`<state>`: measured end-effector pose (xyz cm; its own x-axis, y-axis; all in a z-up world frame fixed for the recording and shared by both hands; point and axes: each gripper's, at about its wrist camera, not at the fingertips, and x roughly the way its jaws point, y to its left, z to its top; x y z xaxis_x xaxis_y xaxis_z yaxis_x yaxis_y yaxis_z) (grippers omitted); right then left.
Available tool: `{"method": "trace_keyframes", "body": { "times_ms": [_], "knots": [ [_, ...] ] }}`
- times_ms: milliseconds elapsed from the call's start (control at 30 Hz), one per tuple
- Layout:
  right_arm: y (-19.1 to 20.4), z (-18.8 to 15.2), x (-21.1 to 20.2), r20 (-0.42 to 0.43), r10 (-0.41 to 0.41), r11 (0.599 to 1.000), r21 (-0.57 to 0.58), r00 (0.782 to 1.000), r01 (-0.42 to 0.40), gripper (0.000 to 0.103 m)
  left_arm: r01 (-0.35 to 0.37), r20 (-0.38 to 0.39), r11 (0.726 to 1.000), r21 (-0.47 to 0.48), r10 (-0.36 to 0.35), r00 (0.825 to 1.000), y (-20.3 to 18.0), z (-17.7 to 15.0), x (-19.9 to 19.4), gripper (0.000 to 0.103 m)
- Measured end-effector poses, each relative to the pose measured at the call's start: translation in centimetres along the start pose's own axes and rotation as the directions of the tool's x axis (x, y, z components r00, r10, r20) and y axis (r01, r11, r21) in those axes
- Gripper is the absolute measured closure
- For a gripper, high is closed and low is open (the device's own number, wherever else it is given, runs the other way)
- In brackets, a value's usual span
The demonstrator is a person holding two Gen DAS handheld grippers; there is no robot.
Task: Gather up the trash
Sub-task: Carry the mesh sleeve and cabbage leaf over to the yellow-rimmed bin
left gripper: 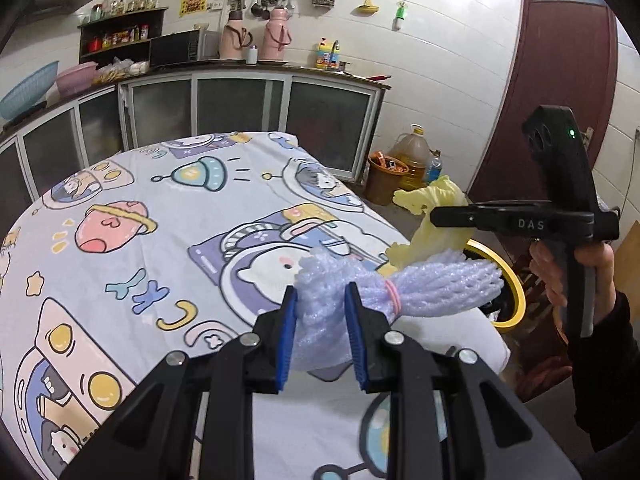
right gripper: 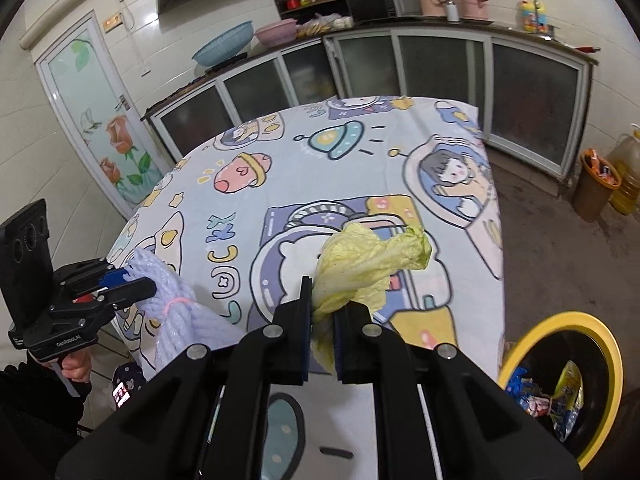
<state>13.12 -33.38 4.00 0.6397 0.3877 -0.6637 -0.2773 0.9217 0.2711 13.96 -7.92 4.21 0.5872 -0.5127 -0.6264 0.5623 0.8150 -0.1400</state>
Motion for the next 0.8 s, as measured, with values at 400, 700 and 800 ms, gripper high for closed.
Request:
{"method": "trace_keyframes", "body": {
  "times_ms": [400,700,800],
  "knots": [
    [-3.8,-2.7,-4.5,0.081,-0.119,0.99,0.09,0.99,0.112,0.094,0.02,0.0,0.996,0.092,-0.02,1.0,-4.6,1.3,1.0,0.08],
    [-8.2,-4.8,-7.1,0.111,-0.216,0.962,0.194,0.97,0.192,0.094,0.07,-0.029,0.984,0.165,-0.066,0.997,-8.6,2.4,3.2,0.08],
    [-9.8,-5.8,-8.0,0.116,-0.257,0.948,0.225,0.959,0.227,0.094,0.095,-0.048,0.978,0.188,-0.088,0.995,-10.2,2.9,4.5,0.08]
  ]
}}
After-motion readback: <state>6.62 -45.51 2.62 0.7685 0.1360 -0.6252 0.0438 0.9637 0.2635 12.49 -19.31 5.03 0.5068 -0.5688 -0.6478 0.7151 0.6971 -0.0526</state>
